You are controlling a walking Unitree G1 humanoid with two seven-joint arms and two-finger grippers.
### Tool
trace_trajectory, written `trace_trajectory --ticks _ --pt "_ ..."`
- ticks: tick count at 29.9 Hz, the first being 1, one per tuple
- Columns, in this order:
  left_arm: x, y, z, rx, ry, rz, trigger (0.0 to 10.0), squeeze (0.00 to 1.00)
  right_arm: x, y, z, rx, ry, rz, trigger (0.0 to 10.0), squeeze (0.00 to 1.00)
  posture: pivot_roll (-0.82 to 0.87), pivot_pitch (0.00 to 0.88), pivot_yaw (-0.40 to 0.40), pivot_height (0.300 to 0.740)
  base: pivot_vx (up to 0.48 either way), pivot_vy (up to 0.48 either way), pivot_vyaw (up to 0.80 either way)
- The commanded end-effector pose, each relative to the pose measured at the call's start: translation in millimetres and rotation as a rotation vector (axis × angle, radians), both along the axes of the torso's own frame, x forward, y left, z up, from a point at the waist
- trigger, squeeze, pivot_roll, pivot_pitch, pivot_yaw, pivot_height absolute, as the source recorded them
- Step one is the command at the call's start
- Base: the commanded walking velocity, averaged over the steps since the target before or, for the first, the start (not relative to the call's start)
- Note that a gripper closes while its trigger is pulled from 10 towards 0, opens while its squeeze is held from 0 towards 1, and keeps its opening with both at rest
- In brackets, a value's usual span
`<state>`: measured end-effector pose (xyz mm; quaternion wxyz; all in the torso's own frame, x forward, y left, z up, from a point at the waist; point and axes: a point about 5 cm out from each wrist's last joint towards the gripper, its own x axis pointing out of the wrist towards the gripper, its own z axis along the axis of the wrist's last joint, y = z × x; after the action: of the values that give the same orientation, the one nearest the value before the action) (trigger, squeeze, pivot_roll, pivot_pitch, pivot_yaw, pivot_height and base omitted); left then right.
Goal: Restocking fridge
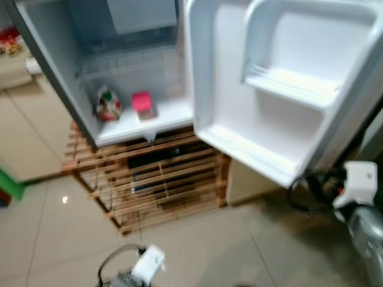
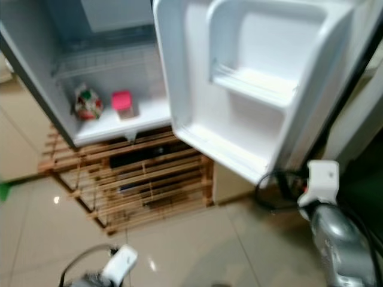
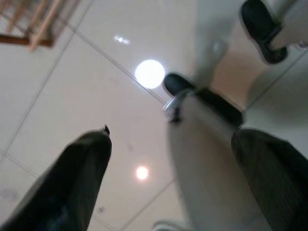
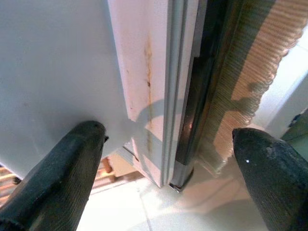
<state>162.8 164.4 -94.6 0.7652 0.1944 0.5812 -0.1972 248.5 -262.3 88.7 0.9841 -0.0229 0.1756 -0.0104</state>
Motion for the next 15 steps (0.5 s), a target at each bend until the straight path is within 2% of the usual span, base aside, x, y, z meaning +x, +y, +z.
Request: trace_trajectory --ticks 1,4,7,9,12,15 --pt "-4.6 9.3 -1.0 0.023 0.02 -0.007 10.0 0.0 9.4 23.7 16.1 0.052 -0.066 0.114 10.0 0.0 -0.18 0.0 0.089 0.74 0.0 0.0 0.0" --pt "-5.6 11.0 -1.9 0.031 0.023 -0.007 10.0 0.0 4.5 32.5 20.5 0.08 -0.056 0.172 10.0 0.0 -0.18 0.0 0.09 0.74 0.0 0.0 0.0" --pt "-15.4 15.2 -5.8 0.052 0.048 -0.008 10.0 0.0 -14.4 59.9 34.3 0.234 -0.051 0.377 10.0 0.0 -0.19 0.0 0.093 0.74 0.0 0.0 0.0" --pt "-20.0 16.5 -7.4 0.057 0.062 -0.012 10.0 0.0 -22.8 69.4 39.8 0.292 -0.051 0.458 10.0 0.0 -0.19 0.0 0.092 0.74 0.0 0.0 0.0" --pt "-25.2 18.2 -8.9 0.064 0.08 -0.025 10.0 0.0 -30.8 72.7 41.1 0.321 -0.037 0.514 10.0 0.0 -0.19 0.0 0.092 0.74 0.0 0.0 0.0" --pt "-31.2 21.3 -10.6 0.075 0.096 -0.031 10.0 0.0 -39.0 68.1 37.1 0.323 0.0 0.535 10.0 0.0 -0.19 0.0 0.09 0.74 0.0 0.0 0.0"
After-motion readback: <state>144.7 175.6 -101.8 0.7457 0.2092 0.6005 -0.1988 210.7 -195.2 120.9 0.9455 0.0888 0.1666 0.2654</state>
